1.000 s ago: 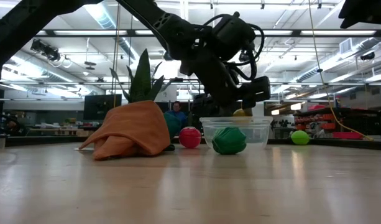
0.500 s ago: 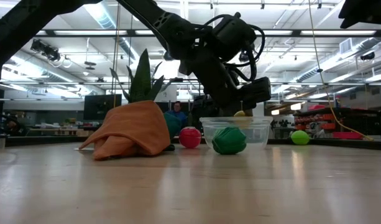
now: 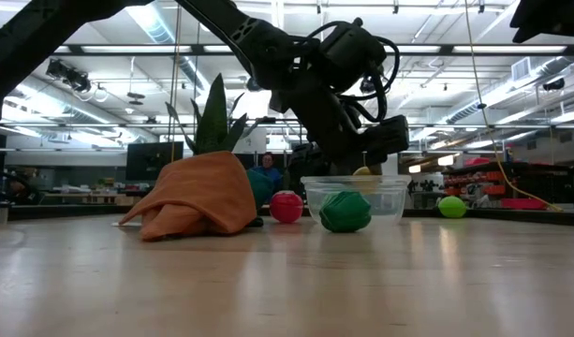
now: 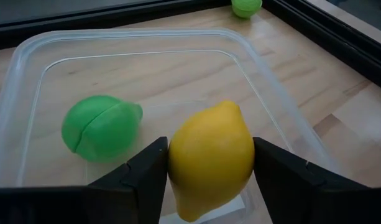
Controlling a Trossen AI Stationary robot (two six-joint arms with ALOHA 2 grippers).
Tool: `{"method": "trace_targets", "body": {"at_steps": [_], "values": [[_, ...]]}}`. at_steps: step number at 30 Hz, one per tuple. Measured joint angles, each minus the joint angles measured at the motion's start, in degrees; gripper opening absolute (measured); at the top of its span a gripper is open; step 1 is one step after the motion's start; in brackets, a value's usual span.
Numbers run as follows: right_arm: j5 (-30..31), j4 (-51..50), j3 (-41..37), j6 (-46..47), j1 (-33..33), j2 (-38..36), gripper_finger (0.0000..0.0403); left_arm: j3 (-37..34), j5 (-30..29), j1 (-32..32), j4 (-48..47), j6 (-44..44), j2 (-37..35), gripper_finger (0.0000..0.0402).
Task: Pick and placing Produce into tupperware
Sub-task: Put the yellow lemon into the transparent bin
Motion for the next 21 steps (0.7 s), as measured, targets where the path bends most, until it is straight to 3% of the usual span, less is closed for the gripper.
{"method": "trace_targets", "body": {"at_steps": [21], "values": [[0.0,0.0,0.0,0.0,0.0,0.0,0.0086,0.0,1.2,0.2,0.0,0.0,0.0,0.0243]]}}
